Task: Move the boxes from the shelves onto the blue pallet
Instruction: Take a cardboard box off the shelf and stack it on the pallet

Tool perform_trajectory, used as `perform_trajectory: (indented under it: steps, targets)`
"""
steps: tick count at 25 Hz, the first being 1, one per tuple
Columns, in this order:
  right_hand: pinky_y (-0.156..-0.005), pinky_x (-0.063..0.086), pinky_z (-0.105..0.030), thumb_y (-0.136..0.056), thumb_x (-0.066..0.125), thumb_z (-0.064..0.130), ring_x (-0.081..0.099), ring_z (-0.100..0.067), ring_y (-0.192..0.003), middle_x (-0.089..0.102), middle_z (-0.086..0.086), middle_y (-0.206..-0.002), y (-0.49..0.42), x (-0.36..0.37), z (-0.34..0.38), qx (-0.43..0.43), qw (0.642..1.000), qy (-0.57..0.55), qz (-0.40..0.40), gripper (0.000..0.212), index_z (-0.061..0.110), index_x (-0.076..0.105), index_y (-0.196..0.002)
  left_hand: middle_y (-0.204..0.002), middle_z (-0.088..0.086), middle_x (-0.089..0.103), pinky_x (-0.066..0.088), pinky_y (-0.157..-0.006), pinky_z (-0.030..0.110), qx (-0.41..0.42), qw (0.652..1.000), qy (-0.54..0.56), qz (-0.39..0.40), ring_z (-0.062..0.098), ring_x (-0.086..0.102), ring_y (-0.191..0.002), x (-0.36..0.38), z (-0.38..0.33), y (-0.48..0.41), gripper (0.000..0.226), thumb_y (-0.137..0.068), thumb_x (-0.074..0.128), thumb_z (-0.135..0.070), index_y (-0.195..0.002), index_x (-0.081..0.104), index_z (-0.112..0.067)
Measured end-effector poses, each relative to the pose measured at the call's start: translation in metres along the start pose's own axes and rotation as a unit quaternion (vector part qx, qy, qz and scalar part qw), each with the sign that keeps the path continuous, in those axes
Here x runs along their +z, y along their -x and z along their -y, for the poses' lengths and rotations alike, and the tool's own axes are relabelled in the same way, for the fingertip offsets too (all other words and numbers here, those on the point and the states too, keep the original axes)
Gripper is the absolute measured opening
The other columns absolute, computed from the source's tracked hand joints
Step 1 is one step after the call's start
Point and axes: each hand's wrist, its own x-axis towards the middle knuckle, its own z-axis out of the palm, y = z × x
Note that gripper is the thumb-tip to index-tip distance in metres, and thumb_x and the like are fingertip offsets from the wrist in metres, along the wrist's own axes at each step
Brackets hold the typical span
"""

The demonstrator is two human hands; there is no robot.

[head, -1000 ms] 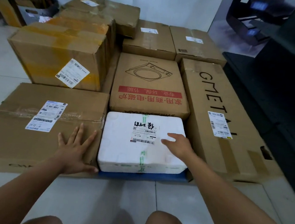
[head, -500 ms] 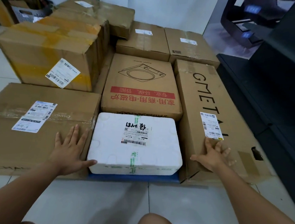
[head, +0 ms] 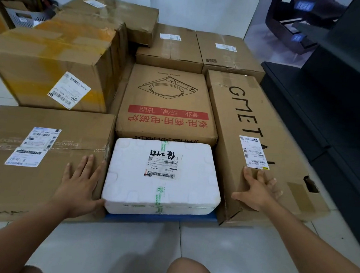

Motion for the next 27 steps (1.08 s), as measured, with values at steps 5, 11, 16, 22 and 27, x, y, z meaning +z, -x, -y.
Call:
perform_trajectory:
  steps: [5,11,16,22,27]
  targets:
    - [-0.11,-0.006,-0.066,-0.075,0.064,0.057,-0.021,-0.045,-0.141,-0.02,-0.006,-0.159,0.0,0.003,0.0,0.003,1.0,0.005,-0.009,0.1,0.041,-0.001,-0.15,-0.156,0.015,-0.017,-0.009,-0.114,0.051,0.029,0.999,-0.014,0.029,0.023,-0.021,-0.143,-0.012,-0.002,-0.002,0.112,-0.052,0.016,-0.068,-0.14,-0.019,-0.009]
    - [-0.11,-0.006,-0.066,-0.074,0.063,0.058,-0.022,-0.044,-0.142,-0.023,-0.007,-0.158,-0.002,0.006,0.001,0.001,1.0,0.015,-0.005,0.102,0.041,-0.004,-0.15,-0.156,0.009,-0.02,-0.035,-0.1,0.036,0.126,0.989,-0.039,0.063,0.018,-0.036,-0.135,-0.016,-0.007,-0.013,0.1,-0.056,0.014,-0.055,-0.14,-0.027,-0.018]
    - [-0.11,-0.004,-0.067,-0.074,0.064,0.056,-0.022,-0.043,-0.142,-0.023,-0.008,-0.158,0.001,-0.001,0.004,-0.003,1.0,0.007,0.021,0.103,0.039,-0.004,-0.15,-0.156,0.016,-0.024,-0.014,-0.115,0.035,0.029,0.991,0.092,0.088,0.026,-0.021,-0.145,-0.041,-0.021,-0.01,0.106,-0.077,0.055,-0.047,-0.146,-0.023,-0.025]
    - [-0.112,0.005,-0.066,-0.075,0.068,0.049,-0.014,-0.047,-0.142,-0.019,-0.017,-0.157,0.007,-0.012,0.011,-0.012,1.0,-0.005,0.028,0.1,0.028,0.005,-0.15,-0.157,0.01,-0.024,0.015,-0.118,0.041,-0.096,0.977,0.173,0.079,0.03,-0.002,-0.148,-0.086,-0.01,-0.007,0.095,-0.088,0.06,-0.035,-0.152,-0.008,-0.019]
    - [-0.109,0.003,-0.068,-0.076,0.061,0.052,-0.011,-0.052,-0.14,-0.009,-0.029,-0.154,-0.005,0.02,0.021,0.005,0.997,0.053,-0.057,0.098,0.009,0.006,-0.145,-0.156,0.02,-0.023,0.004,-0.116,0.056,-0.175,0.974,0.094,0.106,0.033,-0.017,-0.145,-0.059,-0.008,-0.007,0.087,-0.09,0.041,-0.056,-0.151,-0.008,-0.019]
